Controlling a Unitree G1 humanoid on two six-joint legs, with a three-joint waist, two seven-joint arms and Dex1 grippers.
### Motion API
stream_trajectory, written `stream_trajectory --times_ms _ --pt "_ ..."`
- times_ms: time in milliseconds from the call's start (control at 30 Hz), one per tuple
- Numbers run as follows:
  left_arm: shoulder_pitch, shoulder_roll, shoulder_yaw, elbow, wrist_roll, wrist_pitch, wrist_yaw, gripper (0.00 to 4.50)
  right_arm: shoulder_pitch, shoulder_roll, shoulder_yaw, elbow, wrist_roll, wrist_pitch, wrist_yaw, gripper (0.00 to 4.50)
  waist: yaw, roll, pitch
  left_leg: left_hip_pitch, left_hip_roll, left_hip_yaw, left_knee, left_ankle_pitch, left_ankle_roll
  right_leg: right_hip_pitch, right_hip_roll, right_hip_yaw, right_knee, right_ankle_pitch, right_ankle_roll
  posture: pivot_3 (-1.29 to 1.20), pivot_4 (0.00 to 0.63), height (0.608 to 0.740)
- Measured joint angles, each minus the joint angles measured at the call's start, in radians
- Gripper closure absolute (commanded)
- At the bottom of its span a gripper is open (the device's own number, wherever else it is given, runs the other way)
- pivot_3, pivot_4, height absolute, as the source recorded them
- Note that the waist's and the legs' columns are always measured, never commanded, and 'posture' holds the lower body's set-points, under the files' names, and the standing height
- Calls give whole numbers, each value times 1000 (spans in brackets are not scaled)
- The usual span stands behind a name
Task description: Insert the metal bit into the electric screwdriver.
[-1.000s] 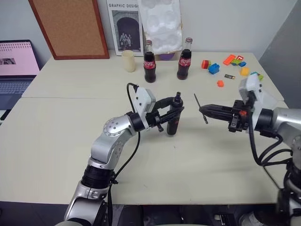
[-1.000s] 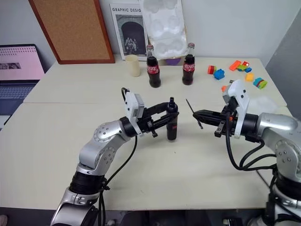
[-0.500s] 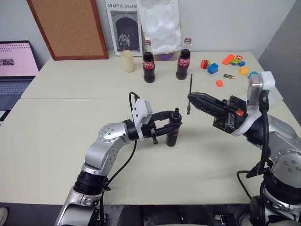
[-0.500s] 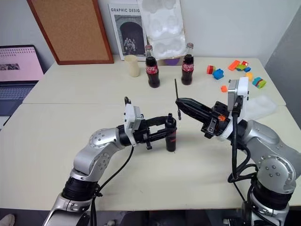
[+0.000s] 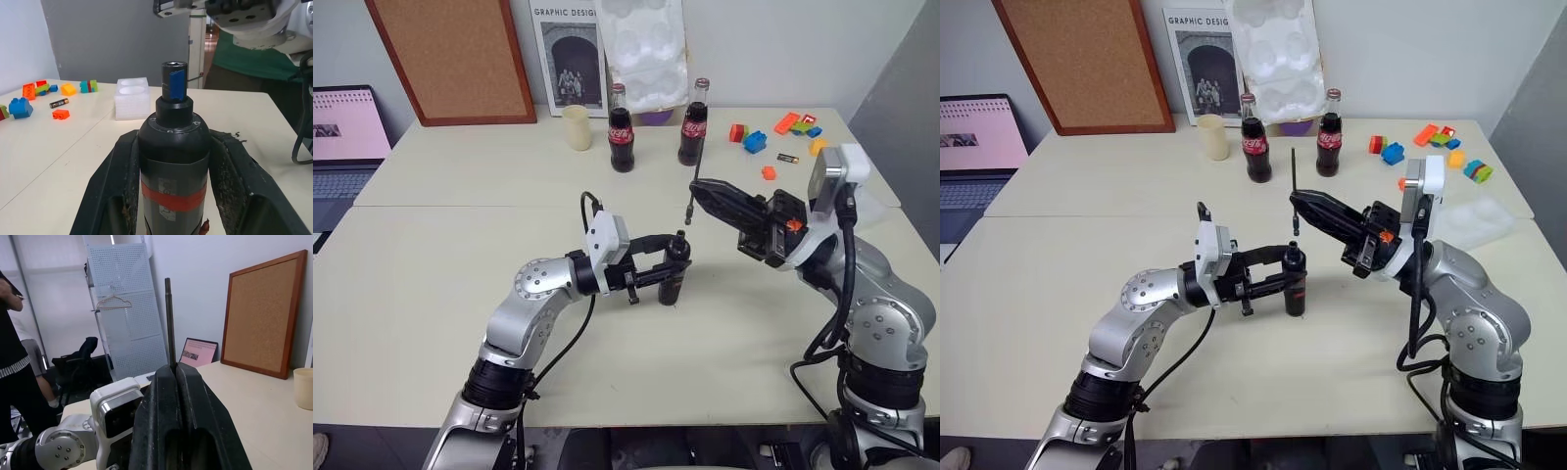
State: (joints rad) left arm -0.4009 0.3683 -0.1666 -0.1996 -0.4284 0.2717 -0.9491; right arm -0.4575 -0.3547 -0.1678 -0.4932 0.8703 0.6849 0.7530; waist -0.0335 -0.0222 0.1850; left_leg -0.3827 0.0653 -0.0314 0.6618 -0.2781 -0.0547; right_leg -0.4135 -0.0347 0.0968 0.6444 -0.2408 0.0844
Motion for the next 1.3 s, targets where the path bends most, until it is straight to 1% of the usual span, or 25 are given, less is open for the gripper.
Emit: stream_trajectory --times_ms 233,567,1000,1300 --pt "0 0 -3 -6 5 1 2 2864 11 -6 45 19 -32 -69 14 4500 0 0 0 0 0 0 0 0 0 0 0 0 0 0 0 0 150 740" --pt "1 0 -4 -11 8 3 8 2864 51 -9 75 17 -37 -105 3 4500 0 0 0 0 0 0 0 0 0 0 0 0 0 0 0 0 150 740" --pt "3 0 -5 -13 11 3 6 2864 83 -31 90 6 -51 -152 -11 4500 0 0 0 0 0 0 0 0 0 0 0 0 0 0 0 0 150 740" --pt "3 0 -5 -13 14 0 4 2864 85 -38 89 -5 -17 -148 -39 4500 0 0 0 0 0 0 0 0 0 0 0 0 0 0 0 0 150 740"
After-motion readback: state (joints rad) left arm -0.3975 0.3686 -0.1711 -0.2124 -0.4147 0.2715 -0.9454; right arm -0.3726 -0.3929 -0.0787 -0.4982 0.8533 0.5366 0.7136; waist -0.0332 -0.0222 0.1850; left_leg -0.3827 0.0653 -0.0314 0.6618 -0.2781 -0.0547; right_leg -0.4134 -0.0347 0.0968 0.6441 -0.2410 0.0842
